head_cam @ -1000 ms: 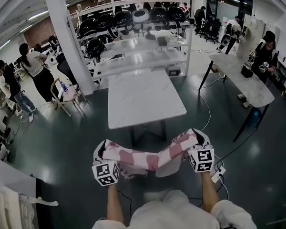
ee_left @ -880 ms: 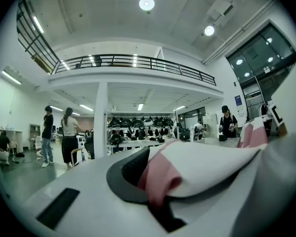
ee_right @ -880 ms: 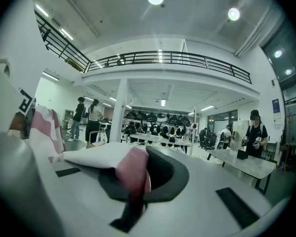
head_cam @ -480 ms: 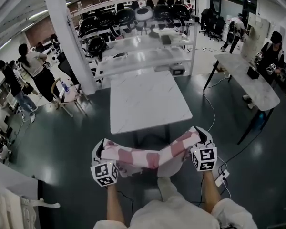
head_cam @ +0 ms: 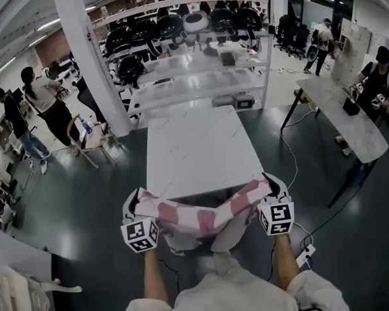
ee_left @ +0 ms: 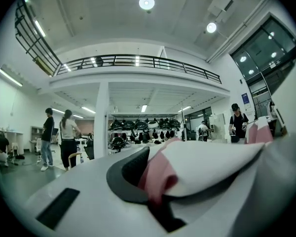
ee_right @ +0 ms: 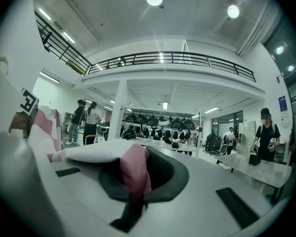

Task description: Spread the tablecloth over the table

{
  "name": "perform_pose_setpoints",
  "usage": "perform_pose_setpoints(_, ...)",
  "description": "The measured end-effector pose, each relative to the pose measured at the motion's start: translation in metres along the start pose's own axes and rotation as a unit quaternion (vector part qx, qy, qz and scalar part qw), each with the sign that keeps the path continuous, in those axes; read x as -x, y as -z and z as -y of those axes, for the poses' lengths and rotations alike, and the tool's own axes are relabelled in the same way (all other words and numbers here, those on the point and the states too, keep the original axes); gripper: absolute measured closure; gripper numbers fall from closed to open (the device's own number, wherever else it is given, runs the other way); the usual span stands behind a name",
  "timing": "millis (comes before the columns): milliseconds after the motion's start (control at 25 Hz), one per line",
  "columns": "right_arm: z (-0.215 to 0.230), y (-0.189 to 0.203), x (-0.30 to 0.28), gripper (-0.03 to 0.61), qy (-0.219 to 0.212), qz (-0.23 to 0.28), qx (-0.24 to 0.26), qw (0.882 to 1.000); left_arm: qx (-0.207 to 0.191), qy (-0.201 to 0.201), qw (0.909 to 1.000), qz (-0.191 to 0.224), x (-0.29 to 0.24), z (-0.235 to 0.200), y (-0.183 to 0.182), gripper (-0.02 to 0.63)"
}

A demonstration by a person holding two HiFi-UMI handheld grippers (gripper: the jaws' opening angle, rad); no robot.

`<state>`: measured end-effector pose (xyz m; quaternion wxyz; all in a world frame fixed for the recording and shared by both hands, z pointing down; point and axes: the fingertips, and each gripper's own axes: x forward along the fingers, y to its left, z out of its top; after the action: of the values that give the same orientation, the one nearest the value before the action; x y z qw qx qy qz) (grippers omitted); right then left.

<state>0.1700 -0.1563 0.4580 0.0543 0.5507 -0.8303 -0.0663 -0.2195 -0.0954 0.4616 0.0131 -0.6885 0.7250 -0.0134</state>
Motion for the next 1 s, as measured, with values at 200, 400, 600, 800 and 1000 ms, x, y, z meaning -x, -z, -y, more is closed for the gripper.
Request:
perform_pose_setpoints(200,0.028,0.001,-0.062,0.565,-0.006,-0.001,-0.005,1.0,-0.006,0.0,1.0,-0.007,-0.067,0.008,-0.005,0.588)
perform_pose_setpoints(400,0.053,0.002,-0.12,0.565,-0.007,0.0,-0.008,1.0,-0.007,-0.007,0.9999,-0.012,-0.13,0.008,-0.008,0.588)
perform_pose_setpoints(600,0.072,0.004,-0.171,0.564,-0.013,-0.006,-0.006,1.0,-0.001,-0.011,0.9998,-0.017,-0.187,0.01,-0.009,0.588)
perform_pose_setpoints(800,0.089,0.01,-0.213,0.564,-0.019,-0.012,-0.006,1.0,0.002,-0.013,0.9996,-0.023,-0.23,0.014,-0.004,0.588)
perform_pose_setpoints(1000,0.099,0.019,-0.25,0.564,-0.025,-0.015,-0.012,0.999,0.002,-0.02,0.9993,-0.031,-0.262,0.011,0.003,0.588)
